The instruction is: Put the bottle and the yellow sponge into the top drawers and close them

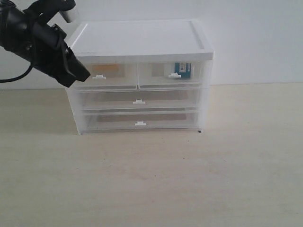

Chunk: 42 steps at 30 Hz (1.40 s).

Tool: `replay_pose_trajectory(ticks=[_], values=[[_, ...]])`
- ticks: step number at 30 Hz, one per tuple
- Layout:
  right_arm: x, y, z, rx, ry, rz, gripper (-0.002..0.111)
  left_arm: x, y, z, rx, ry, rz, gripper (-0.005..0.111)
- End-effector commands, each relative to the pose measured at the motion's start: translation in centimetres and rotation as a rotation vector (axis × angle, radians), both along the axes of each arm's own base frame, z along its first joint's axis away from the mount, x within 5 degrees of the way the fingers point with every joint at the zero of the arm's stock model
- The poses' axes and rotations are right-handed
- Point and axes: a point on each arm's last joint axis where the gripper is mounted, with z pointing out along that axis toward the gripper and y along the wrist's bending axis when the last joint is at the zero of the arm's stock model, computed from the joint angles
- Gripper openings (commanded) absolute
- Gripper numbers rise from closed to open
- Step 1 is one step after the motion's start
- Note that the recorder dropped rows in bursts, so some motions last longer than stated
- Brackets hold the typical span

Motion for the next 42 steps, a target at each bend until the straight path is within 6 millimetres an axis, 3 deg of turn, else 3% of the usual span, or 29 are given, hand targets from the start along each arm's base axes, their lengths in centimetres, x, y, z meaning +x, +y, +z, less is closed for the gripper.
replay_pose_trajectory(ticks=[1, 5, 10, 19, 28, 34, 38, 42], values=[[0.0, 0.0, 0.0, -0.004, -0.01, -0.003, 0.001, -1.5, 1.3, 0.7, 0.046, 0.127, 0.16, 0.01], [0.0, 0.0, 0.0, -0.004, -0.01, -0.003, 0.001, -2.7, 2.9, 0.5, 0.141, 0.272, 0.361, 0.01], [0.0, 0.0, 0.0, -0.004, -0.01, -0.003, 0.001, -3.4, 4.7, 0.6, 0.239, 0.331, 0.595, 0.01], [0.0, 0.0, 0.0, -0.004, -0.015, -0.003, 0.001, -6.4, 5.4, 3.4, 0.011, 0.125, 0.704, 0.01], [0.0, 0.0, 0.0, -0.004, -0.011, -0.003, 0.001, -13.6, 7.4, 5.1, -0.081, -0.001, 0.702, 0.01], [0.0, 0.0, 0.0, -0.004, -0.011, -0.003, 0.001, -20.2, 9.2, 5.2, -0.135, -0.041, 0.721, 0.01], [0.0, 0.0, 0.0, -0.004, -0.011, -0.003, 0.001, -21.6, 9.5, 5.5, -0.24, -0.187, 0.696, 0.01], [0.0, 0.0, 0.0, -0.004, -0.011, -0.003, 0.001, -21.8, 9.5, 5.4, -0.291, -0.264, 0.68, 0.01]])
